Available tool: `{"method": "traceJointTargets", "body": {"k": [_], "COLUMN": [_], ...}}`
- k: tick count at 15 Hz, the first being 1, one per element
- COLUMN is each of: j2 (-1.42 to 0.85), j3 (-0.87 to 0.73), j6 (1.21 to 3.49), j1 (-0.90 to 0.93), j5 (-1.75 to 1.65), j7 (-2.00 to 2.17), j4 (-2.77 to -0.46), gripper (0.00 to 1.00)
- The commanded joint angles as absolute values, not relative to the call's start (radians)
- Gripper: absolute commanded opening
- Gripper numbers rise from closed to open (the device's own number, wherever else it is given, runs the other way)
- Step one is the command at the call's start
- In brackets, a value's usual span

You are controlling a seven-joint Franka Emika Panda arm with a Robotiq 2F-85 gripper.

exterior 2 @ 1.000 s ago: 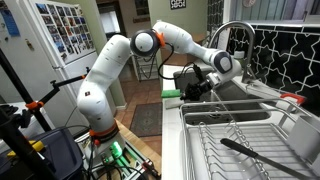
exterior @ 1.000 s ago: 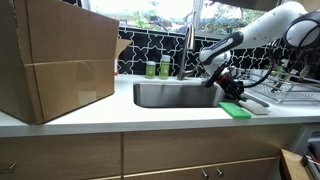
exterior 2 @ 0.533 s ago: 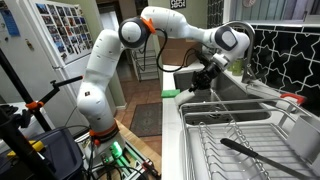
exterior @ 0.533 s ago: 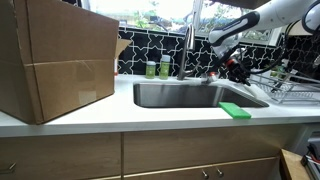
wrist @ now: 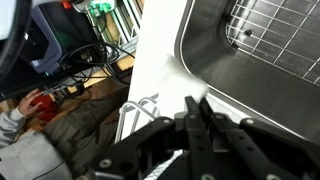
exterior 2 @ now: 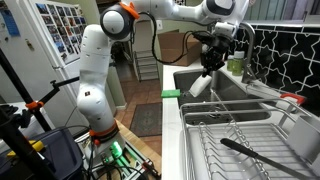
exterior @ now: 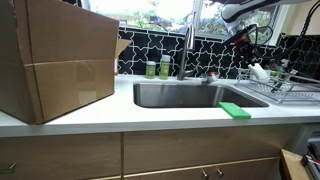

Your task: Put the green sponge on the edge of the sink then put the white sponge in the transparent box

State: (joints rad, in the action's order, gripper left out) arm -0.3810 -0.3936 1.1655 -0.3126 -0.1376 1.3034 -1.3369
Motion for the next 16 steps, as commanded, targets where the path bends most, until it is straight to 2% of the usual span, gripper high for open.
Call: {"method": "traceJointTargets", "body": {"k": [1, 3, 9, 16], "j2": [-0.385, -0.390, -0.388, -0.425], "j3": [-0.379, -0.378, -0.390, -0.358], "j6": [1.161, 1.164, 1.535, 1.839], "j1": [-0.325, -0.324, -0.362, -0.444], "j5": [-0.142, -0.144, -0.083, 0.176], "j7": [1.304, 1.304, 1.272, 1.200], "j4": [-1.327, -1.327, -1.280, -1.219], "gripper": [0.06, 0.04, 0.03, 0.03]}}
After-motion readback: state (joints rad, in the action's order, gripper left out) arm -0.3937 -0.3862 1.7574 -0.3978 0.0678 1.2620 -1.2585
